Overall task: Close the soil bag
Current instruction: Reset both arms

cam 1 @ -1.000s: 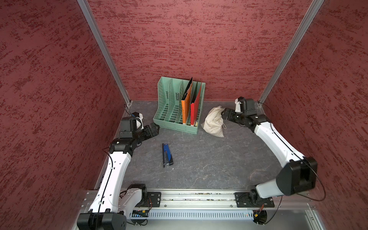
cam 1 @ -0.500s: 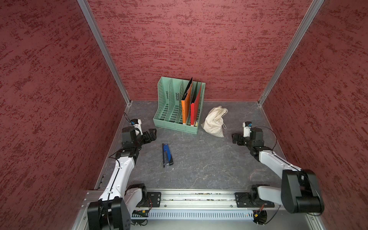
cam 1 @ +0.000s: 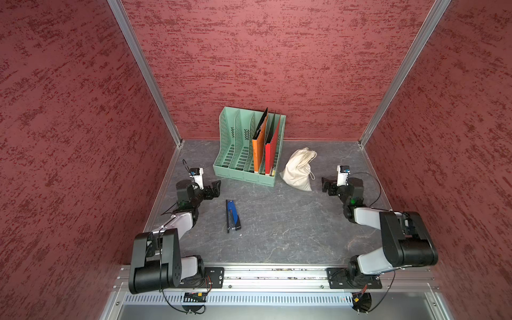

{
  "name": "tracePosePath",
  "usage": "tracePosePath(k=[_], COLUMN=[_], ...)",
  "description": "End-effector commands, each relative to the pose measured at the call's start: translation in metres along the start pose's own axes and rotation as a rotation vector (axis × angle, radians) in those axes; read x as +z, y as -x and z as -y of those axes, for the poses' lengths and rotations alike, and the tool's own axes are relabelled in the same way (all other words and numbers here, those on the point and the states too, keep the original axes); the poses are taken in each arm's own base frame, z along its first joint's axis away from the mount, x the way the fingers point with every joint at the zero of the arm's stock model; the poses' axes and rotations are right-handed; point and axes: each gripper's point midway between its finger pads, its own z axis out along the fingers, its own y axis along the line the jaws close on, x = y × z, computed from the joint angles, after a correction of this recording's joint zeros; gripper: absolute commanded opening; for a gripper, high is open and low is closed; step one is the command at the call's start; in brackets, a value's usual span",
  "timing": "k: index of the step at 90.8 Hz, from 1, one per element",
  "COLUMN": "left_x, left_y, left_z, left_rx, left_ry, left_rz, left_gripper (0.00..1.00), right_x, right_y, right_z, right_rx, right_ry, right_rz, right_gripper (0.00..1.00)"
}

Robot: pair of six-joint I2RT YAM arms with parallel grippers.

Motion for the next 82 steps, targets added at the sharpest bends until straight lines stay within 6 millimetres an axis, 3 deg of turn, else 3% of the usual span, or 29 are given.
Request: tracePosePath(k=[1, 15, 39, 43, 47, 56, 82], left_x=[0.006, 0.022, 0.005, 0.007, 0.013, 0.02, 0.022], left_y=[0.027, 0.013, 0.003, -0.002, 0.004, 0.01, 0.008], left_z=[0.007, 0.015, 0.023, 0.021, 0.019, -0.009, -0.009], left_rx=[0.093, 0.14, 0.231, 0.222, 0.211, 0.115, 0.126], left_ry=[-0.054, -0.072, -0.014, -0.003, 0.002, 0.107, 0.149], left_rz=[0.139, 0.097, 0.244, 0.213, 0.206, 0.175, 0.16], left_gripper=[1.0, 1.0, 1.0, 1.0, 1.0, 1.0, 1.0], right_x=[-0.001, -0.003, -0.004, -0.004, -0.004, -0.004, -0.005], right_y=[0.012, 0.012, 0.007, 0.007, 0.007, 0.007, 0.005], right_z=[0.004, 0.004, 0.008, 0.008, 0.008, 0.009, 0.009], right_rx=[-0.019, -0.019, -0.012, -0.012, -0.013, -0.012, -0.013], right_ry=[-0.013, -0.015, -0.037, -0.036, -0.036, -0.041, -0.046], right_rz=[0.057, 0.07, 0.084, 0.084, 0.084, 0.083, 0.101], right_gripper=[0.98, 0.98, 0.98, 0.98, 0.99, 0.98, 0.99])
